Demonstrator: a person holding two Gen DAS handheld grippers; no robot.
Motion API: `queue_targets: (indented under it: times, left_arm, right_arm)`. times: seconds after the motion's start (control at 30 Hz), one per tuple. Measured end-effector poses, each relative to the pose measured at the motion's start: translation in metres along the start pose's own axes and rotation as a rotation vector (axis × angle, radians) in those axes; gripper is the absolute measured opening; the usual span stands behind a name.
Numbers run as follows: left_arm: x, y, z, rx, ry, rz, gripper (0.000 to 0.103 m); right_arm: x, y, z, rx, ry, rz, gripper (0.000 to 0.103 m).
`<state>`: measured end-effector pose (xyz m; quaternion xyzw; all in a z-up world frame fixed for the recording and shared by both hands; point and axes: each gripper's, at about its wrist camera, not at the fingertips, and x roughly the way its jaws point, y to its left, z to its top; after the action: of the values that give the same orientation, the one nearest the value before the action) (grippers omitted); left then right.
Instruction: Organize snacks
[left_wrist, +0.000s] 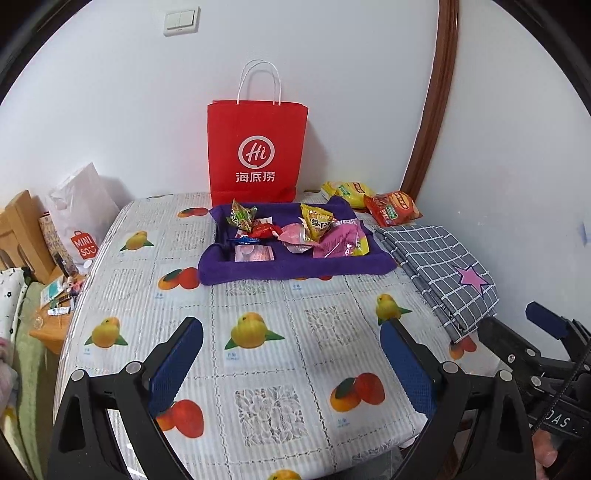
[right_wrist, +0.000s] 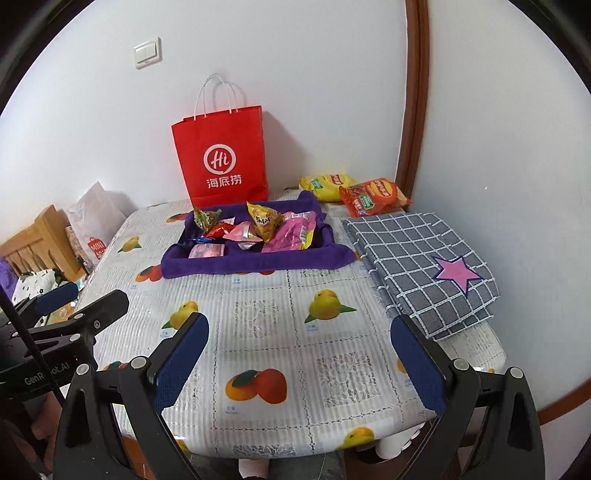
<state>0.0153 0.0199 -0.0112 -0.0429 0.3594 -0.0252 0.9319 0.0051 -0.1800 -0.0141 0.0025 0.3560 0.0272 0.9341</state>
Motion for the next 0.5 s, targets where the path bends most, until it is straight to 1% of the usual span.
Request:
queue_targets:
  times: [0.27, 0.5]
  left_arm:
    - [-0.012, -0.006, -0.004, 0.007, -0.017, 0.001, 0.097]
    - [-0.014, -0.009, -0.004, 0.016, -0.021, 0.007, 0.097]
  right_arm:
    - [-0.006, -0.003, -0.005, 0.012, -0.005, 0.001, 0.098]
    - [-0.007, -0.005, -0.008, 0.021, -0.007, -0.001, 0.098]
